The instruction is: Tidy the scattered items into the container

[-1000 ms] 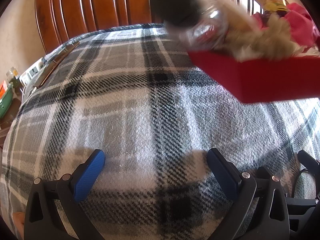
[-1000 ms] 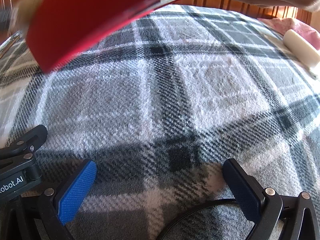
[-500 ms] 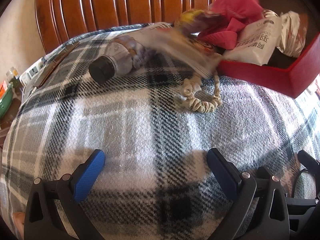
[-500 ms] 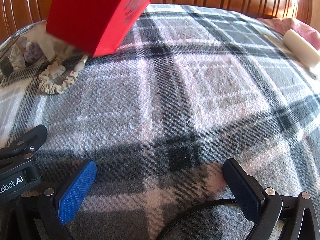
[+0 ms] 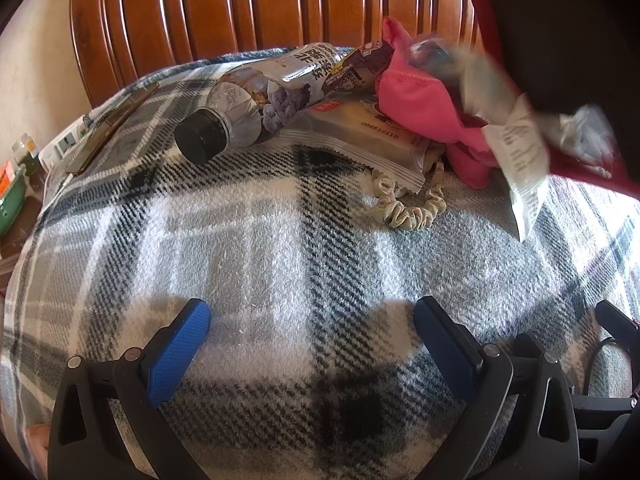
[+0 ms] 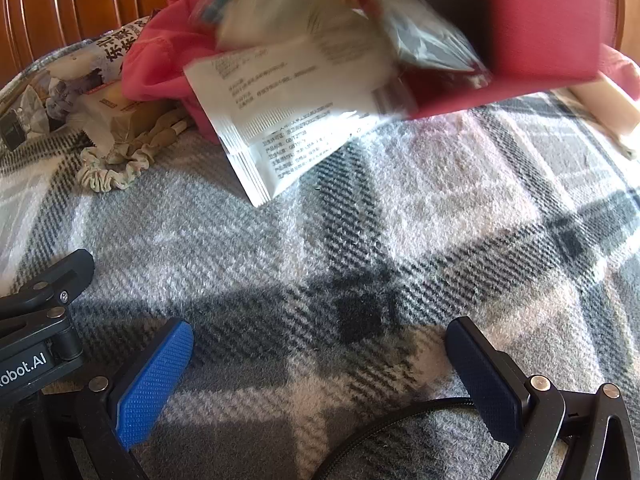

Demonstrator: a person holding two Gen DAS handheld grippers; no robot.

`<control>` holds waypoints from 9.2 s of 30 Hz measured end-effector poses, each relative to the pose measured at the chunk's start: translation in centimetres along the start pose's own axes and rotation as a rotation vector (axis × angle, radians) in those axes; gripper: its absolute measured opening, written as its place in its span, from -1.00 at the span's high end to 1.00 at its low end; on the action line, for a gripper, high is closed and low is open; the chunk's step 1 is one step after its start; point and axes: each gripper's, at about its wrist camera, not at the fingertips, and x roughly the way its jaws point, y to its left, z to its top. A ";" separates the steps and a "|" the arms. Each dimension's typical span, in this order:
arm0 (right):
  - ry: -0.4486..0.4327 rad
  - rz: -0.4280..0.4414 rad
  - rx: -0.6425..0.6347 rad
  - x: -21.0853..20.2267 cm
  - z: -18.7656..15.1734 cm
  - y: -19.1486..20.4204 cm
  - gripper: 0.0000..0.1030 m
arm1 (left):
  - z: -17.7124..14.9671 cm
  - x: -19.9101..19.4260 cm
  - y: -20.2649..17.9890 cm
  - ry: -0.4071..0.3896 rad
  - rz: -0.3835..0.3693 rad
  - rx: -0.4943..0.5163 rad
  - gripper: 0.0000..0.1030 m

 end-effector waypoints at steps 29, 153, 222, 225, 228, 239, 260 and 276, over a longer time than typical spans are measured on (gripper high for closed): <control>0.001 0.000 0.000 0.0 0.0 -0.1 -1.00 | 0.0 0.1 0.1 0.000 0.000 0.000 -1.00; 0.034 0.024 0.120 1.1 4.9 -6.5 -0.33 | 15.0 5.1 -24.1 -0.139 -0.199 0.533 1.00; -0.257 0.095 0.334 -5.6 7.2 -12.8 -0.26 | 17.7 2.8 -19.0 -0.216 -0.049 0.425 0.69; -0.292 0.081 0.394 -6.3 6.9 -15.0 -0.26 | 17.8 2.6 -18.7 -0.212 -0.047 0.417 0.72; -0.313 0.085 0.486 -7.0 6.3 -17.5 -0.26 | 18.0 2.5 -18.4 -0.201 -0.057 0.400 0.72; -0.382 -0.019 0.696 -10.2 3.3 -23.8 -0.26 | 15.7 0.5 -18.9 -0.109 -0.419 0.448 0.54; -0.344 -0.004 0.736 -9.4 2.4 -24.9 -0.27 | 11.7 -0.6 -27.7 -0.324 -0.661 0.750 -0.58; -0.314 -0.042 0.776 -9.0 1.9 -25.8 -0.27 | 14.0 -1.4 -26.3 -0.142 -0.670 0.569 0.54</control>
